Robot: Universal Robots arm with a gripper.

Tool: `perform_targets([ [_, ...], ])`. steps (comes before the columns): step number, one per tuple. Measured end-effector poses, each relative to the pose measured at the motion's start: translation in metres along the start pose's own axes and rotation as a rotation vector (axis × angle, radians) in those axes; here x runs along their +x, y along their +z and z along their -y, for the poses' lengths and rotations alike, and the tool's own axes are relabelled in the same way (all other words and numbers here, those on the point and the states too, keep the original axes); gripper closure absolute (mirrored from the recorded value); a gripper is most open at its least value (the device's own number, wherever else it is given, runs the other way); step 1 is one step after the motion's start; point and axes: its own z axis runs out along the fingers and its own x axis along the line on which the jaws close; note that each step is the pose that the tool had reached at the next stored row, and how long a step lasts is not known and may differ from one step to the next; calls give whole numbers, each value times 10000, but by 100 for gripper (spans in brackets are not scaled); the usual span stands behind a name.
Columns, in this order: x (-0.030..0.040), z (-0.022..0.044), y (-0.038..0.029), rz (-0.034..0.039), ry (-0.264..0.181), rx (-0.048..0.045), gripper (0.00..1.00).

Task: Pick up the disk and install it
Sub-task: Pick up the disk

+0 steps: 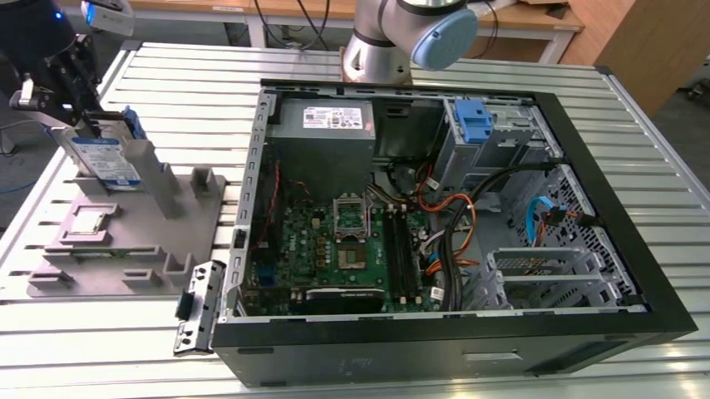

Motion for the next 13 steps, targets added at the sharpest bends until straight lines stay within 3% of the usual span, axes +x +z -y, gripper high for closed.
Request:
perform_targets([
  [13, 0, 0, 0, 2, 58, 3, 65],
])
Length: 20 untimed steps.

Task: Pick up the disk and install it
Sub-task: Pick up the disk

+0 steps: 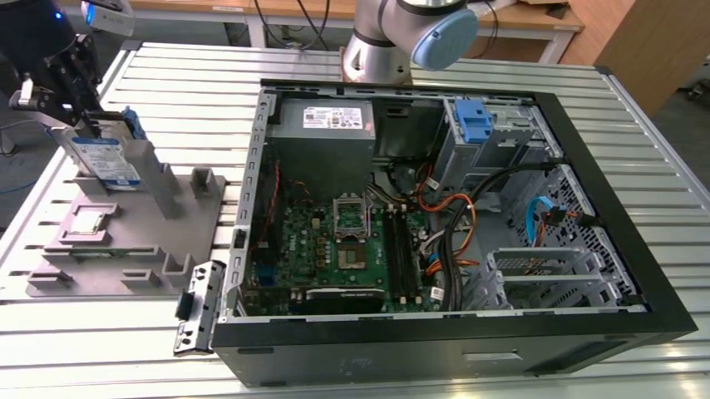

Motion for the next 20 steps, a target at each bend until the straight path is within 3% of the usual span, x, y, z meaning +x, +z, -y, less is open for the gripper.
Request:
perform_targets([
  [20, 0, 0, 0, -10, -353, -18, 65],
])
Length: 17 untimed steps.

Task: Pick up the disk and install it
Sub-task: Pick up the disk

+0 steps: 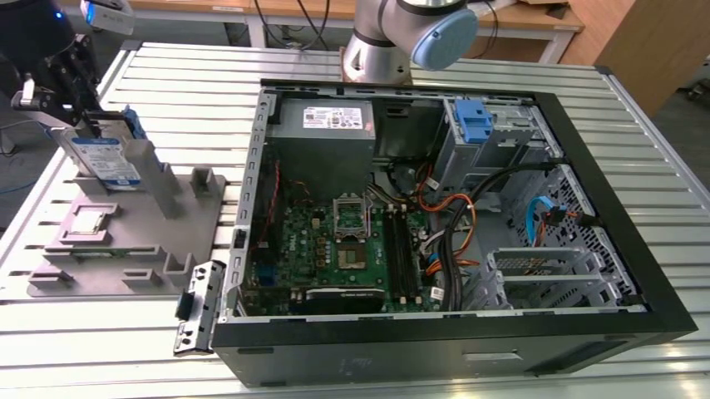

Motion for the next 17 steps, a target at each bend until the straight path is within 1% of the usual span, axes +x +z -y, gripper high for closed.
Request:
perform_targets([
  [8, 0, 0, -5, 1, -1, 1, 65],
  [12, -2, -1, -39, -8, -1, 1, 65],
  [17, -6, -3, -109, -9, 0, 0, 65],
])
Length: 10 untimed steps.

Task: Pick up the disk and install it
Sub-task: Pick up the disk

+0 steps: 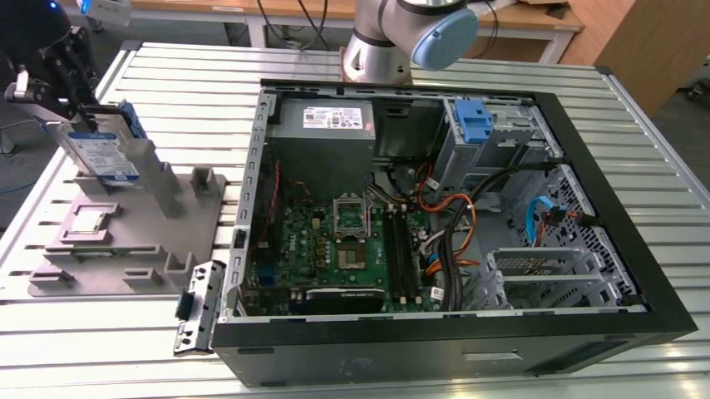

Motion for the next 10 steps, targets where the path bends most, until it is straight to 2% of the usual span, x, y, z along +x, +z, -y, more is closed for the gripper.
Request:
perform_targets([
  [10, -8, -5, -157, 1, 20, 1, 65],
])
